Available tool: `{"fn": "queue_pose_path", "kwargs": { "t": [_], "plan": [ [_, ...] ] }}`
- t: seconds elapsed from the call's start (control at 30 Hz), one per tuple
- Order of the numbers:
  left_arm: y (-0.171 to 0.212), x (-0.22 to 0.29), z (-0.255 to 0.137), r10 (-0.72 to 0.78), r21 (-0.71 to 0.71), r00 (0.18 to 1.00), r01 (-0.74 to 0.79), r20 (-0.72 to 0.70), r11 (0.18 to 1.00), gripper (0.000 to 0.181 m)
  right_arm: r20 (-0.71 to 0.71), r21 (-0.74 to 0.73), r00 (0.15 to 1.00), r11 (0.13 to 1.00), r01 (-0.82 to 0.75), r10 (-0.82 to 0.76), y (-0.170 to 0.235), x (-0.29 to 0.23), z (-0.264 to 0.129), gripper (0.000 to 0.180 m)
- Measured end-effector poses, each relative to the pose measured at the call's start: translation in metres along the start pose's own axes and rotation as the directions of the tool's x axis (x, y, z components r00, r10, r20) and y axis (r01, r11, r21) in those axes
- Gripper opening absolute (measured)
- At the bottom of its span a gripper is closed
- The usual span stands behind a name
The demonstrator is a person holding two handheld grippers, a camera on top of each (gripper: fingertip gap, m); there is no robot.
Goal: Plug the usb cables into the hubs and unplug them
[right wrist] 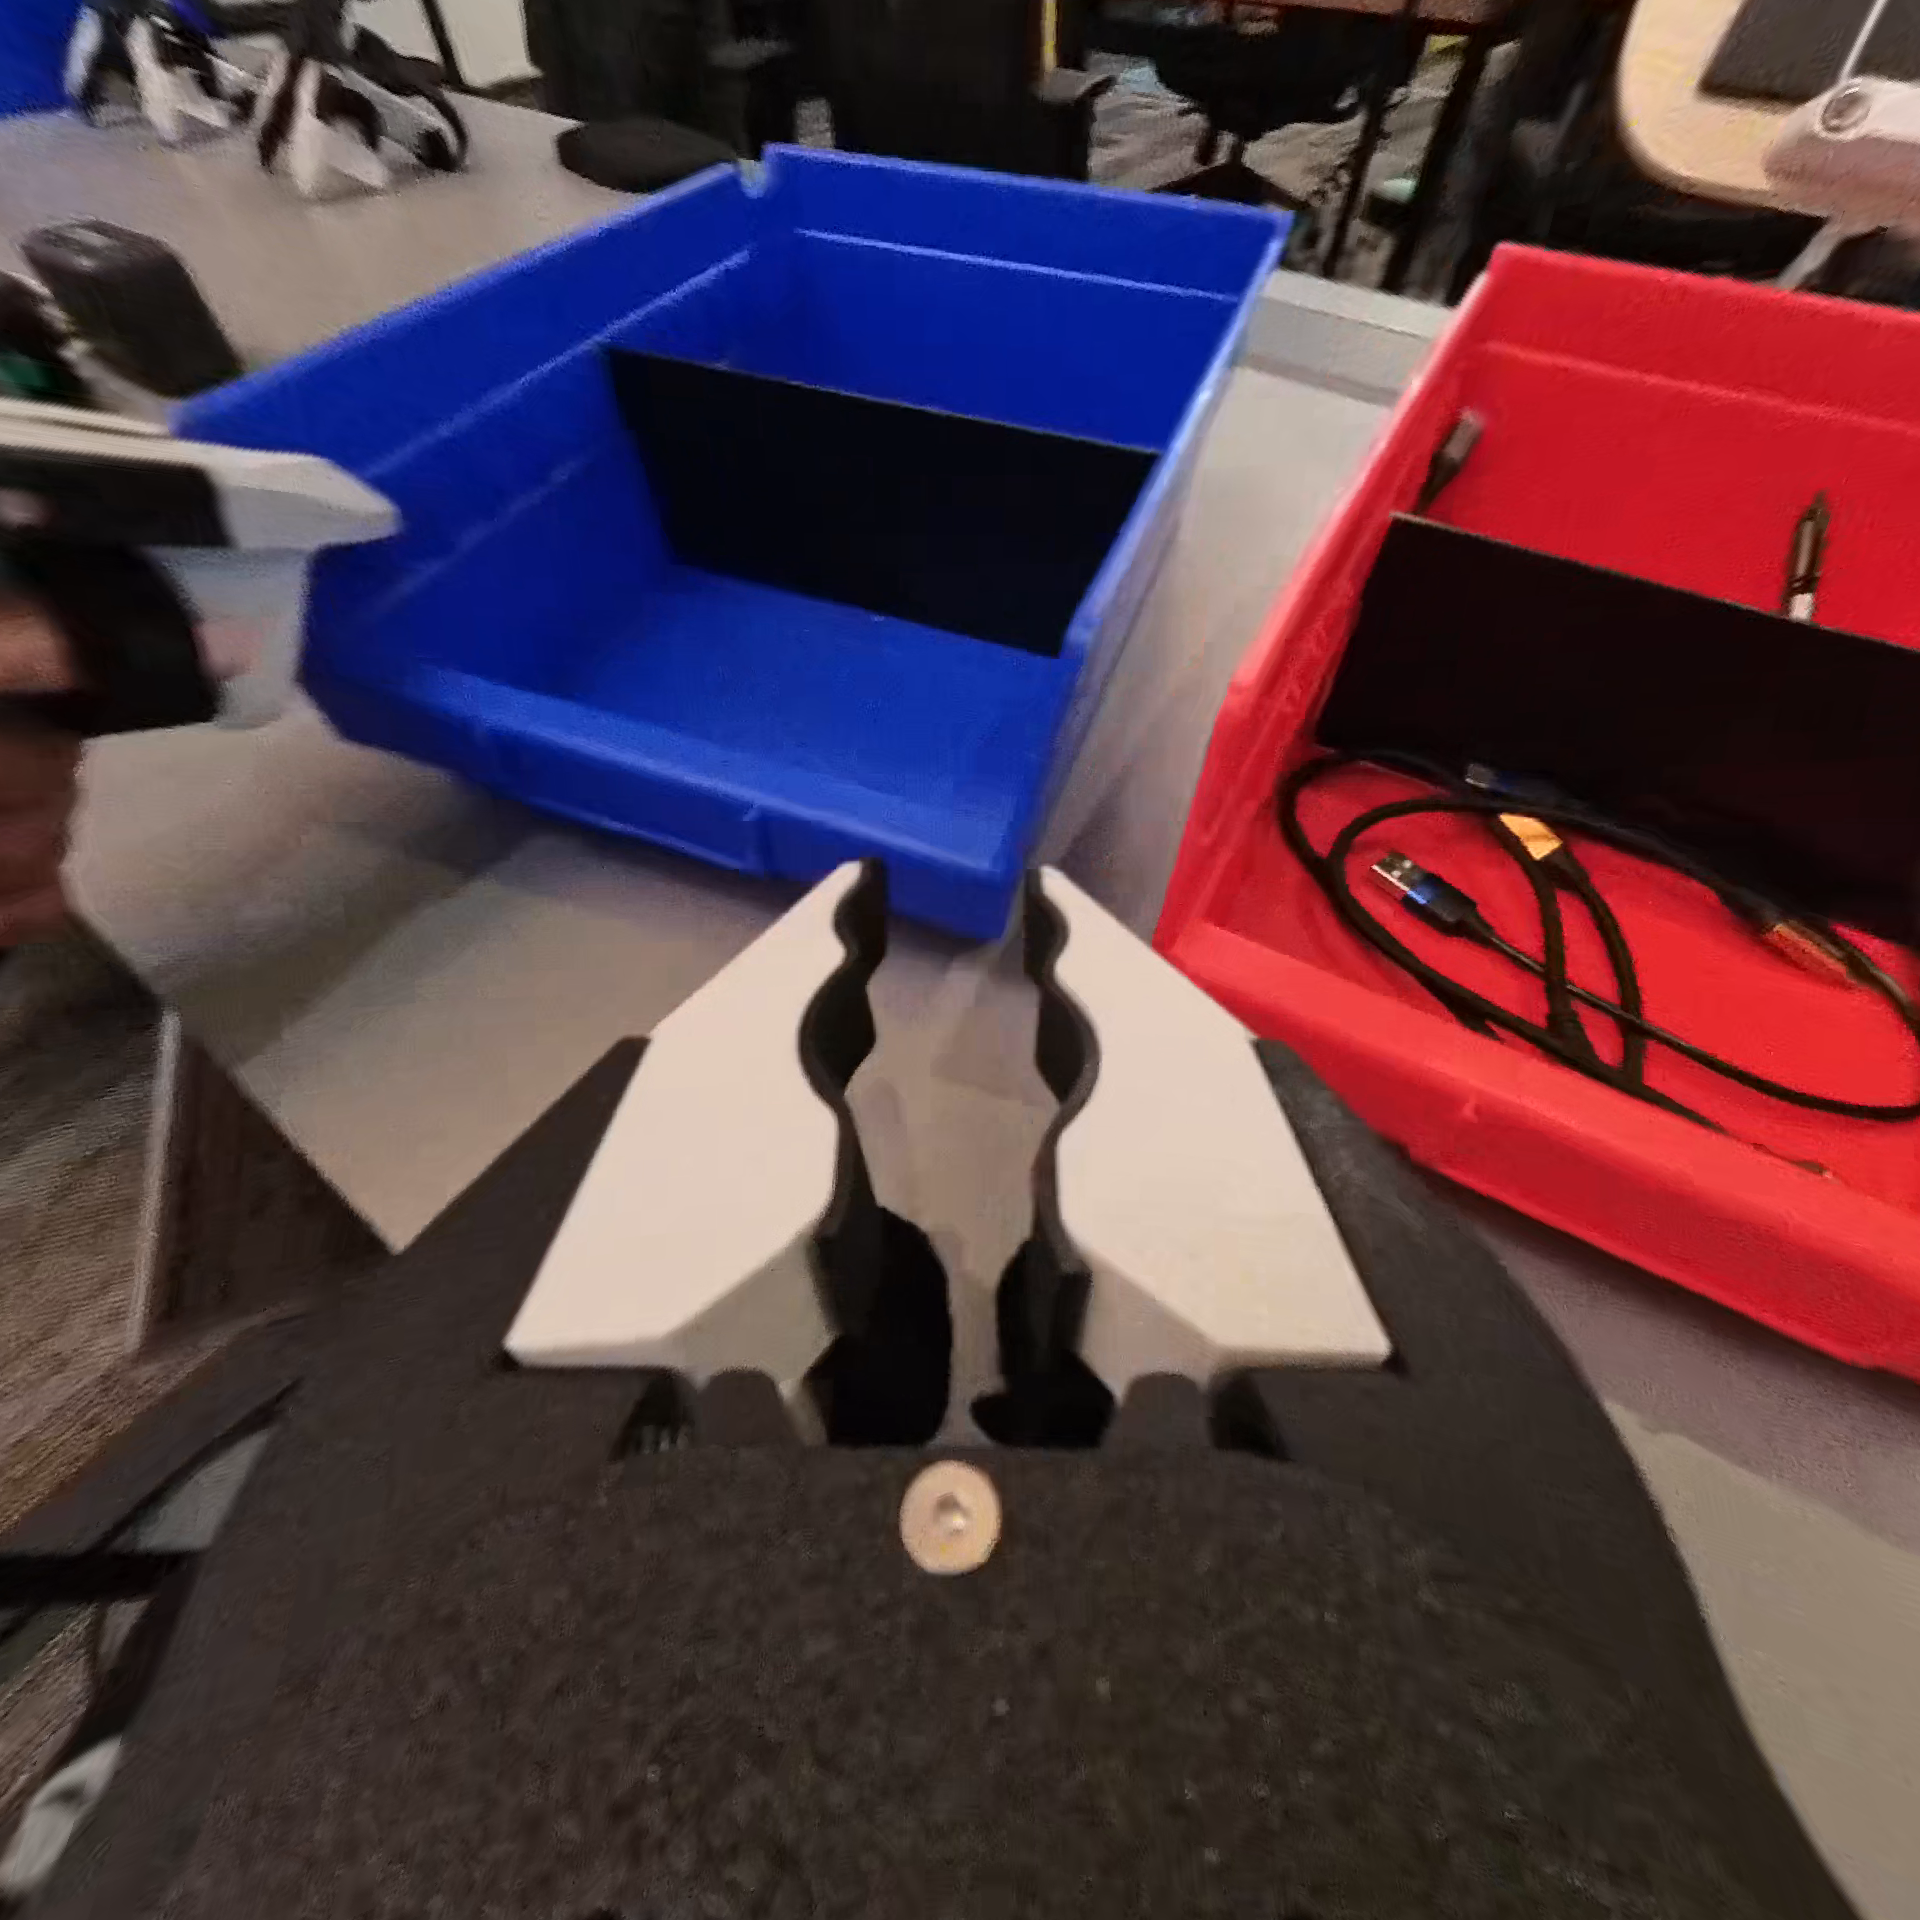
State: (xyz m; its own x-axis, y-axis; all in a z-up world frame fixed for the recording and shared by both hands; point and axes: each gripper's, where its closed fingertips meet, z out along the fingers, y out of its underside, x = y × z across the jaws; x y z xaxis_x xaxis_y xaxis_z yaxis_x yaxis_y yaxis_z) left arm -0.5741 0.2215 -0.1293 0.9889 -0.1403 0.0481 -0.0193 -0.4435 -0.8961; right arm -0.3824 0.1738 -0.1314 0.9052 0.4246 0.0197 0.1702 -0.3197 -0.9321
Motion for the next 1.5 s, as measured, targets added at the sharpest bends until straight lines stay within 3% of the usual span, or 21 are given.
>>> {"fn": "queue_pose_path", "kwargs": {
  "t": [0.17, 0.33, 0.47, 0.73, 0.87, 1.0, 1.13, 1.3, 1.4, 1.5],
  "plan": [
    [0.023, 0.004, -0.046, -0.045, 0.023, 0.998, 0.044, 0.048, 0.999, 0.005, -0.069, 0.077, 0.997, 0.997, 0.026, -0.021, -0.013, -0.006, 0.019, 0.045],
    [0.043, 0.007, -0.087, -0.023, -0.007, 0.994, 0.024, 0.107, 1.0, 0.006, -0.009, 0.018, 0.998, 0.998, -0.066, 0.066, -0.012, -0.01, 0.018, 0.006],
    [0.041, 0.012, -0.115, 0.01, 0.037, 0.984, -0.017, 0.177, 0.999, 0.006, 0.058, -0.003, 0.996, 0.998, -0.067, 0.067, -0.022, -0.018, 0.006, 0.004],
    [-0.049, 0.063, -0.152, 0.1, 0.296, 0.96, -0.178, 0.26, 0.938, 0.006, -0.039, 0.238, 0.999, 0.971, 0.003, 0.007, -0.105, 0.03, -0.052, 0.005],
    [-0.105, 0.135, -0.135, 0.126, 0.388, 0.978, -0.182, 0.165, 0.904, 0.006, -0.171, 0.308, 0.985, 0.951, 0.029, 0.025, -0.144, 0.113, -0.097, 0.004],
    [-0.154, 0.243, -0.094, 0.197, 0.411, 0.98, -0.18, 0.001, 0.894, 0.006, -0.328, 0.345, 0.94, 0.938, 0.026, 0.095, -0.153, 0.229, -0.151, 0.004],
    [-0.169, 0.373, -0.043, 0.224, 0.368, 0.957, -0.145, -0.182, 0.918, 0.005, -0.476, 0.288, 0.861, 0.957, -0.04, 0.179, -0.111, 0.35, -0.203, 0.006],
    [-0.11, 0.516, 0.013, 0.258, 0.246, 0.907, -0.181, -0.332, 0.952, 0.006, -0.536, 0.188, 0.799, 0.961, -0.201, 0.272, -0.002, 0.468, -0.24, 0.005],
    [-0.068, 0.56, 0.03, 0.256, 0.214, 0.895, -0.187, -0.365, 0.959, 0.006, -0.514, 0.214, 0.791, 0.943, -0.256, 0.332, 0.052, 0.497, -0.251, 0.004],
    [-0.033, 0.573, 0.041, 0.227, 0.168, 0.899, -0.175, -0.374, 0.97, 0.006, -0.526, 0.162, 0.799, 0.957, -0.242, 0.291, 0.076, 0.507, -0.25, 0.004]
  ]
}}
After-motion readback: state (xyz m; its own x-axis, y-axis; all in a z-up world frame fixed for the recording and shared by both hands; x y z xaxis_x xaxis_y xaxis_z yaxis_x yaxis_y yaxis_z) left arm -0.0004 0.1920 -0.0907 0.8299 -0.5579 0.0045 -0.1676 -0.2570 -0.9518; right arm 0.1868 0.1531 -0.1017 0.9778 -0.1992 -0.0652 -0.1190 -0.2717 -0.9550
